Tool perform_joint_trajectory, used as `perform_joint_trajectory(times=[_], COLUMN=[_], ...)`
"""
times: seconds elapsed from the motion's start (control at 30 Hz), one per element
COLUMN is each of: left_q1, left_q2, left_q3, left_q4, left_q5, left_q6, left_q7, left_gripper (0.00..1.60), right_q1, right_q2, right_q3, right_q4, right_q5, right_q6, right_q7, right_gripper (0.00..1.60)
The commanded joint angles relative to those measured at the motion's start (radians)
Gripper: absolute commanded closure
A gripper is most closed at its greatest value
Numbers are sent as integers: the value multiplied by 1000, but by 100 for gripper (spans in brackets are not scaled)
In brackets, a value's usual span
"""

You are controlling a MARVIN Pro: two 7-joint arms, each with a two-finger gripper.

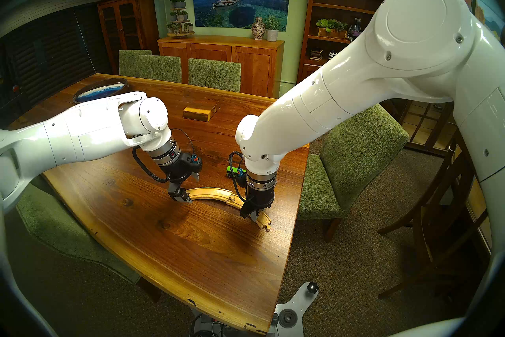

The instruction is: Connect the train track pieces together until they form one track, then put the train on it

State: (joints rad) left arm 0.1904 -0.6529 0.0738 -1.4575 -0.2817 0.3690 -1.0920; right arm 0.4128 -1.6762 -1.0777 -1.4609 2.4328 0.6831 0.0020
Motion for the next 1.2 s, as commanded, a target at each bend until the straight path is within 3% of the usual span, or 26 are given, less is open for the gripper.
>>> perform_joint_trajectory(times=[0.0, 0.73, 0.77, 0.8, 0.87, 0.9, 1.17], left_q1=[-10, 15, 15, 15, 16, 17, 16], left_q2=[-64, -142, -143, -145, -147, -148, -129], left_q3=[-14, 14, 14, 15, 16, 15, 7], left_q4=[54, 166, 168, 170, 172, 173, 150], left_q5=[-3, 7, 7, 8, 10, 11, 8], left_q6=[-11, -49, -50, -50, -51, -51, -20], left_q7=[4, -6, -6, -7, -9, -9, -1], left_gripper=[0, 4, 50, 82, 120, 160, 160], right_q1=[0, 0, 0, 0, 0, 0, 0], right_q2=[1, 1, 1, 1, 1, 1, 1], right_q3=[-7, -7, -7, -7, -8, -8, -8], right_q4=[1, 0, 0, 0, 0, 0, 0], right_q5=[-1, 0, 0, 0, 0, 0, 1], right_q6=[-5, -6, -6, -6, -6, -6, -7], right_q7=[-10, -10, -10, -10, -10, -10, -10], right_gripper=[160, 160, 160, 160, 160, 160, 160])
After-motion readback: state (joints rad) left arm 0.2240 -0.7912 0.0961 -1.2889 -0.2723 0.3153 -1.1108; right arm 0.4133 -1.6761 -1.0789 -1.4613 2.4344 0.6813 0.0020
